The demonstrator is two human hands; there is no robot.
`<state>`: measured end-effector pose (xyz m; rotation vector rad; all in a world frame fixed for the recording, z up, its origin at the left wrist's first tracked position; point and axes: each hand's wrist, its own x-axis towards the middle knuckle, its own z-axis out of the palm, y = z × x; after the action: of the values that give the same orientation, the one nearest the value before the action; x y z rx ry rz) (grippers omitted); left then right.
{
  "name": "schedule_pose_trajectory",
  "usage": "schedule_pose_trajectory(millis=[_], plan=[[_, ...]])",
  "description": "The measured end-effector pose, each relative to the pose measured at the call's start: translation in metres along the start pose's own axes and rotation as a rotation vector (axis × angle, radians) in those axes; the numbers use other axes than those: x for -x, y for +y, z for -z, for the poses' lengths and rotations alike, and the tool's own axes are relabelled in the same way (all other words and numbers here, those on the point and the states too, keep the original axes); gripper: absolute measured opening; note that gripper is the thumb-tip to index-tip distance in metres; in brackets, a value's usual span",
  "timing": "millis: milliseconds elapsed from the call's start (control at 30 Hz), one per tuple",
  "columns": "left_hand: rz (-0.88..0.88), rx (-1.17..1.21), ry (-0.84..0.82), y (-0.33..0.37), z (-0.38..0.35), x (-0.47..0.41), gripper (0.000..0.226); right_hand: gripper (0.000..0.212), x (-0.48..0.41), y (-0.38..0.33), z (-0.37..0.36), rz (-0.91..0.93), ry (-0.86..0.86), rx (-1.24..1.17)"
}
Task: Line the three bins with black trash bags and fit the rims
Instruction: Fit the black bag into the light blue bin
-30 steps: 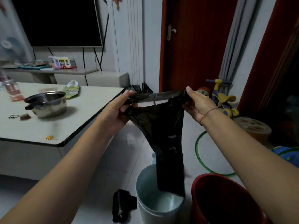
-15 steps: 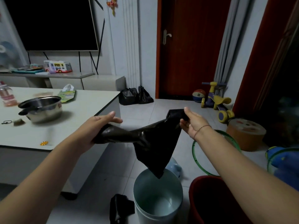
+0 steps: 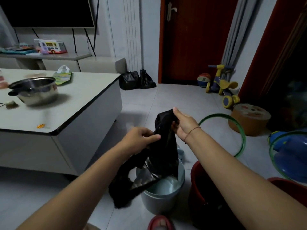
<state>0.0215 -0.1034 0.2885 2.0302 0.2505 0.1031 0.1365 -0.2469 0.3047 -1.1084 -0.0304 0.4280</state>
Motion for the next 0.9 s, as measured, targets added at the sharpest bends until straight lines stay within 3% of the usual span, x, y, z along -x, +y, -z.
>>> schedule_pose_trajectory(millis=[100, 233, 300, 433, 567, 667, 733, 800, 900], plan=[[0.022, 0.216, 0.159, -0.015, -0.025, -0.001, 0.026, 0.013, 0.006, 0.010, 0.009, -0.013, 0.031, -0.077], [0.118, 0.349, 0.210, -0.031, -0.046, 0.002, 0.026, 0.058, 0.017, 0.055, 0.027, -0.031, 0.176, 0.227], [0.164, 0.399, 0.190, -0.038, -0.056, 0.003, 0.027, 0.066, 0.032, 0.081, 0.030, -0.060, 0.113, 0.348], [0.253, 0.600, 0.098, -0.058, -0.082, 0.008, 0.030, 0.056, 0.047, 0.123, 0.032, -0.050, 0.116, 0.471], [0.374, 0.806, -0.006, -0.075, -0.096, 0.008, 0.052, 0.012, 0.033, 0.140, 0.045, 0.050, 0.220, 0.469], [0.478, 1.104, -0.112, -0.093, -0.096, 0.009, 0.071, 0.012, 0.017, 0.143, 0.062, -0.003, 0.291, 0.369], [0.540, 1.112, -0.017, -0.108, -0.087, 0.007, 0.058, 0.028, 0.007, 0.143, 0.076, -0.038, 0.362, 0.363], [0.557, 1.094, 0.214, -0.119, -0.080, 0.007, 0.042, 0.045, -0.004, 0.140, 0.091, -0.071, 0.395, 0.460], [0.564, 1.116, 0.290, -0.134, -0.062, 0.001, 0.041, 0.065, -0.016, 0.137, 0.108, -0.157, 0.403, 0.570]])
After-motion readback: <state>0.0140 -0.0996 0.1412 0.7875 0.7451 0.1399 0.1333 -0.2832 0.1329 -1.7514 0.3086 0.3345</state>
